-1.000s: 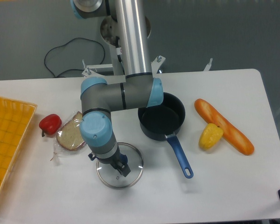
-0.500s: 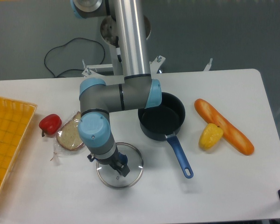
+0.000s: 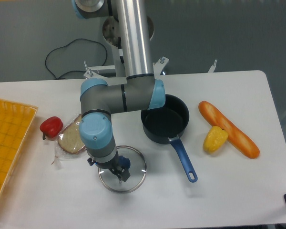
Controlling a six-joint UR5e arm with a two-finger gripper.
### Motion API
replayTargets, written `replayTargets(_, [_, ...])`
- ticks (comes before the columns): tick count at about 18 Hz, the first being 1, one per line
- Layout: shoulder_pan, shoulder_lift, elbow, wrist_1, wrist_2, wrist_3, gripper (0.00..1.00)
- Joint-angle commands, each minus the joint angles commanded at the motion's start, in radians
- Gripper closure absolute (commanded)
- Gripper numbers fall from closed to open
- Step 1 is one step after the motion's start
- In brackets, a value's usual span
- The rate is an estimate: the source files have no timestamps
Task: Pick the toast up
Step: 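Move the gripper over to the bagged toast slice and lower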
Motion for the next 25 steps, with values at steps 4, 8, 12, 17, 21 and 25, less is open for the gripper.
replayTargets(4, [-0.025, 0.012, -0.002, -0.002, 0.000, 0.003, 0.00])
replayTargets(8, [-0.052, 0.038, -0.017, -0.009, 0.009, 0.002, 0.00])
replayTargets(12, [-0.058, 0.041, -0.041, -0.014, 0.023, 0.000, 0.00])
replayTargets(17, [-0.092, 0.057, -0.058, -0.017, 0.023, -0.070, 0.00])
replayTargets(21, [-0.109, 0.055, -0.087, -0.015, 0.020, -0.152, 0.00])
replayTargets(25, [-0.143, 0.055, -0.092, -0.015, 0.012, -0.224, 0.00])
